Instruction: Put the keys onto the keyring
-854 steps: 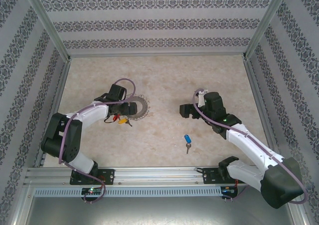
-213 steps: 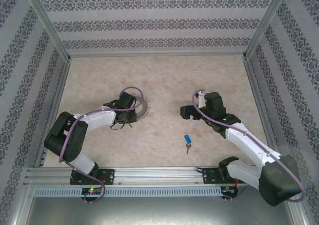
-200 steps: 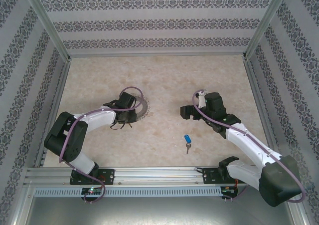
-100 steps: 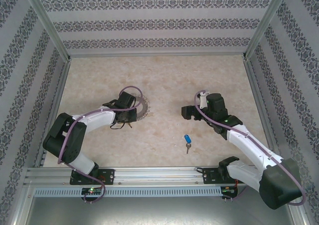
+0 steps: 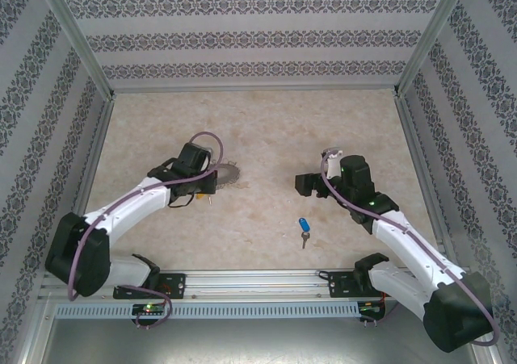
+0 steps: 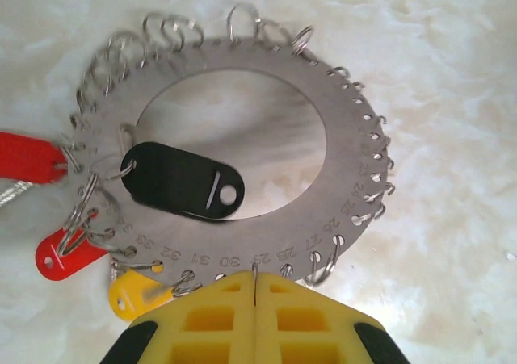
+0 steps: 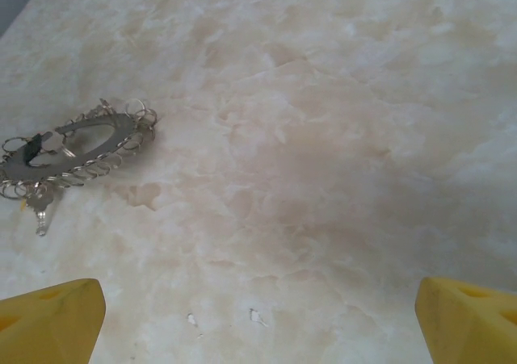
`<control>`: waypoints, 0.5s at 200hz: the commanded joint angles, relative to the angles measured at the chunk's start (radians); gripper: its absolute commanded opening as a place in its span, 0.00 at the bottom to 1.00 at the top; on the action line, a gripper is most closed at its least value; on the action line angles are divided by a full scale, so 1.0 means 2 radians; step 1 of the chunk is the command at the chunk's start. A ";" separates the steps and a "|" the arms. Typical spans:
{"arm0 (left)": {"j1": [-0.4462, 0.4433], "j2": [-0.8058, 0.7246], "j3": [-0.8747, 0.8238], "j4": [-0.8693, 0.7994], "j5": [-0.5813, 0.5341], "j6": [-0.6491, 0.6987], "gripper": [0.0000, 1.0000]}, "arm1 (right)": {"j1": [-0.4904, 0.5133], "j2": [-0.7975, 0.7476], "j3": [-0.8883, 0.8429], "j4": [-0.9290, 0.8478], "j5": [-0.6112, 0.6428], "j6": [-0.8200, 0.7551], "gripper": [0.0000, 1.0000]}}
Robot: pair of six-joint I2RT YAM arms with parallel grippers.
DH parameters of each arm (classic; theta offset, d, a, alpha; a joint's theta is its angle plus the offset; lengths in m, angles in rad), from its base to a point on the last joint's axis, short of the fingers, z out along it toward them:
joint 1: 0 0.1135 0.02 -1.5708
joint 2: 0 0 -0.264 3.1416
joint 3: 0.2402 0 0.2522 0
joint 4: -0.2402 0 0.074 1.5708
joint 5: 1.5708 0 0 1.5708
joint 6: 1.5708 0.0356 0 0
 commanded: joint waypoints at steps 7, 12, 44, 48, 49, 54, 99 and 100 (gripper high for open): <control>0.004 -0.052 -0.001 0.012 0.073 0.071 0.00 | -0.004 -0.019 -0.007 0.026 -0.049 0.008 0.98; 0.003 -0.059 -0.003 0.018 0.086 0.078 0.00 | -0.003 -0.022 -0.008 0.028 -0.054 0.009 0.98; -0.002 -0.086 -0.003 0.034 0.129 0.112 0.00 | 0.006 -0.049 -0.011 0.035 -0.075 0.009 0.98; -0.004 -0.089 -0.004 0.037 0.132 0.116 0.00 | 0.008 -0.051 -0.010 0.035 -0.077 0.009 0.98; -0.004 -0.090 -0.004 0.037 0.133 0.116 0.00 | 0.008 -0.052 -0.010 0.035 -0.077 0.009 0.98; -0.007 -0.093 -0.005 0.040 0.134 0.120 0.00 | 0.010 -0.054 -0.008 0.035 -0.079 0.008 0.98; -0.033 -0.114 -0.009 0.053 0.124 0.144 0.00 | 0.032 -0.044 0.023 0.041 -0.088 0.007 0.95; -0.033 -0.114 -0.009 0.053 0.124 0.145 0.00 | 0.032 -0.043 0.024 0.043 -0.088 0.007 0.94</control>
